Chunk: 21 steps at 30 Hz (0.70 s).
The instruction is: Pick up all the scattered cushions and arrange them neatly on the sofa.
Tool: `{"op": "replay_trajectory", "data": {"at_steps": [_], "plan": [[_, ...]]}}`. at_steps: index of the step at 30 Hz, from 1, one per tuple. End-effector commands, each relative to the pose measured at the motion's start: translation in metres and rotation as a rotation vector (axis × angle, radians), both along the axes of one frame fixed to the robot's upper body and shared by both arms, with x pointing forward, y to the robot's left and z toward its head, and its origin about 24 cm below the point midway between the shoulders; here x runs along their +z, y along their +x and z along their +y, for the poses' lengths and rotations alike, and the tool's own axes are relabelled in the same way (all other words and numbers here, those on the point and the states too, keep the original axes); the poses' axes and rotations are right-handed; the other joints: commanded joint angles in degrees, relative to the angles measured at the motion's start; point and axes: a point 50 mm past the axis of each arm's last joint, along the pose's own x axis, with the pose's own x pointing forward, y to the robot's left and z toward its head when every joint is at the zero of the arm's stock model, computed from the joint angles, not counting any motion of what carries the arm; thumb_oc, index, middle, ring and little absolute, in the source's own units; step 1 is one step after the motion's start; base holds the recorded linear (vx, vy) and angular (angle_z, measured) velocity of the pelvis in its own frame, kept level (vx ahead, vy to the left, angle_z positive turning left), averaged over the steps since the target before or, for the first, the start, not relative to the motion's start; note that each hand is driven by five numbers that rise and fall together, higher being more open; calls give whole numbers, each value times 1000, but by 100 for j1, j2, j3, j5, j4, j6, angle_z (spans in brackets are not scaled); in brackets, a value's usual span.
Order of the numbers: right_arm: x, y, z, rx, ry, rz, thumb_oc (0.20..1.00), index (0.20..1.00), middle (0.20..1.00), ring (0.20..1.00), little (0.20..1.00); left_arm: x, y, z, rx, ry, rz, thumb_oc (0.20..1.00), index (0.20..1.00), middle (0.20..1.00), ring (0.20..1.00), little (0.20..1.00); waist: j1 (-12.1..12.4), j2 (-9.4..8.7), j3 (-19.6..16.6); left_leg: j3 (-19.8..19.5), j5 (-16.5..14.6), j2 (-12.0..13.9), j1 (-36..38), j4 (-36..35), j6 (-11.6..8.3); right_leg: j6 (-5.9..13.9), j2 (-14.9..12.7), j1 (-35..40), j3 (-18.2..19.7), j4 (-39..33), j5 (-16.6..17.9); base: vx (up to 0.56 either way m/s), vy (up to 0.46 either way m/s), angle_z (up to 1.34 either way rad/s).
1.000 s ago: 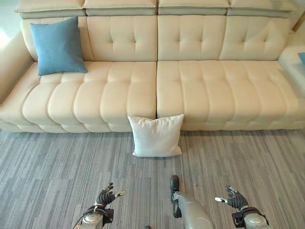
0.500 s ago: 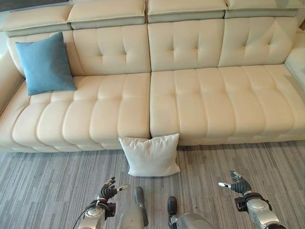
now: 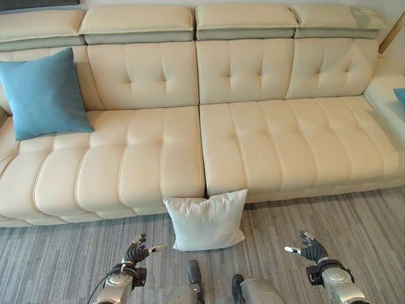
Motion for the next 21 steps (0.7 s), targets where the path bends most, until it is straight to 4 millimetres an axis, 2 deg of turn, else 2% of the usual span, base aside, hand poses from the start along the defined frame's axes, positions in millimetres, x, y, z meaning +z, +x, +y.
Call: {"op": "replay_trajectory", "data": {"at_steps": [1,2,5,11,12,13,14,17,20,21], "plan": [[14,14,-7,38,-54,-68,1000,1000,1000,1000,1000,13,8,13,-4,55,-69,1000,1000,1000,1000,1000,52,-69,21,-171,-676,-58,7,698,-414,195,103,20,31,-848,949,38,-3,17],[15,15,-9,47,-67,-68,1000,1000,1000,1000,1000,13,7,18,9,74,-59,1000,1000,1000,1000,1000,19,-85,67,-208,-704,-97,18,689,-414,132,183,-82,0,-975,924,45,-33,25],[22,20,-14,33,-76,-100,1000,1000,1000,1000,1000,19,13,23,19,83,-95,1000,1000,1000,1000,1000,88,-134,157,-241,-806,-158,-142,896,-431,138,28,2,-167,-1388,960,2,-56,30],[55,61,-17,3,-92,-267,1000,1000,1000,1000,1000,45,47,28,120,23,-265,1000,1000,1000,1000,1000,200,-130,542,-244,-829,-82,-1327,1576,-491,-18,-99,-811,-324,-1166,986,-149,-91,16],[55,61,-17,3,-92,-267,1000,1000,1000,1000,1000,45,48,28,120,23,-265,1000,1000,1000,1000,1000,198,-126,541,-246,-850,-79,-1343,1605,-491,-18,-98,-825,-325,-1143,969,-198,-128,17],[74,85,-19,-34,-93,-339,1000,1000,1000,1000,1000,61,70,30,164,7,-345,1000,1000,1000,1000,1000,210,-69,726,-249,-833,-51,-2018,1915,-512,-63,-107,-1450,-374,-959,968,-152,-92,12],[74,85,-19,-34,-93,-340,1000,1000,1000,1000,1000,61,70,30,164,7,-345,1000,1000,1000,1000,1000,208,-68,719,-250,-835,-50,-2033,1923,-511,-63,-108,-1463,-375,-954,967,-220,-124,7],[100,113,-27,-93,-117,-412,1000,1000,1000,1000,1000,87,102,30,187,5,-449,1000,1000,1000,1000,1000,172,26,922,-242,-952,28,-2796,2288,-593,-57,-123,-2196,-409,-626,791,-80,-55,12],[131,142,-28,-152,-108,-486,1000,1000,1000,1000,1000,123,133,38,200,38,-547,1000,1000,1000,1000,1000,78,59,1049,-183,-961,186,-3694,2711,-619,-80,-128,-3092,-342,-270,800,-189,-10,3],[152,158,-29,-186,-111,-531,1000,1000,1000,1000,1000,146,148,46,208,74,-598,1000,1000,1000,1000,1000,62,90,1162,-205,-979,263,-4271,3021,-604,-73,-123,-3703,-264,68,820,-185,4,-6]]}}
